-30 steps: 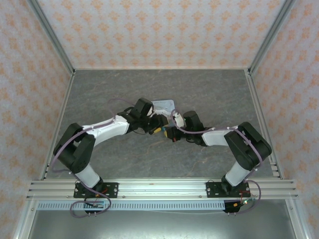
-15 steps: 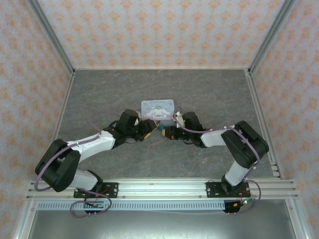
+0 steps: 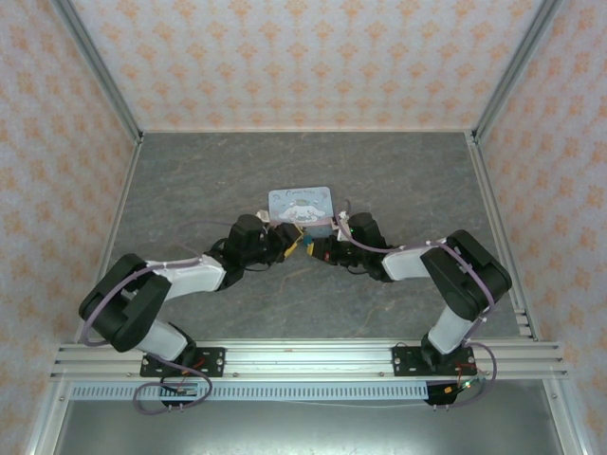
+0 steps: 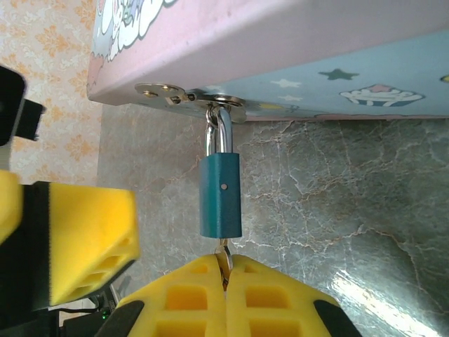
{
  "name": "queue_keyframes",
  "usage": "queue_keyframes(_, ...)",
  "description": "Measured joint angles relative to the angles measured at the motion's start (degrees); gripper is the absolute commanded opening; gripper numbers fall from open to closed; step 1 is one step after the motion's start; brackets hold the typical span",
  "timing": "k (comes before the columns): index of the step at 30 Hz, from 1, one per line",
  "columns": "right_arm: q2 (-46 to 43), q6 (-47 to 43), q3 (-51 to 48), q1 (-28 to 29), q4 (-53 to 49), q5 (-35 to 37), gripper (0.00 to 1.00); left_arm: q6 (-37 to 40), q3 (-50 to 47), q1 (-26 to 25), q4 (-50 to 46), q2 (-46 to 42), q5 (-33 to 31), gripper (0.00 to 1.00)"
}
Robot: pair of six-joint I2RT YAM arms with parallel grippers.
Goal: Unlock a padlock with a key
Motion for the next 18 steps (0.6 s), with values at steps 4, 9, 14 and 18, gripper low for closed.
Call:
queue_keyframes(4, 0.0, 0.02, 0.0, 0.0, 0.0, -0.02, 0.0, -0.09, 0.02, -0.7, 1.51, 2.75, -0.22, 0.43)
queue_keyframes(9, 0.0, 0.02, 0.0, 0.0, 0.0, -0.02, 0.0, -0.42, 0.61, -1.14, 2.47, 5.31, -1.03, 0.41)
queue_keyframes(14, 0.0, 0.02, 0.0, 0.0, 0.0, -0.02, 0.0, -1.29, 1.27, -1.4, 5.14, 8.15, -1.05, 0.4)
queue_keyframes(18, 0.0, 0.04, 0.0, -0.02, 0.0, -0.02, 0.0, -1.86, 1.84, -1.92, 6.67, 9.9, -1.22, 0.38)
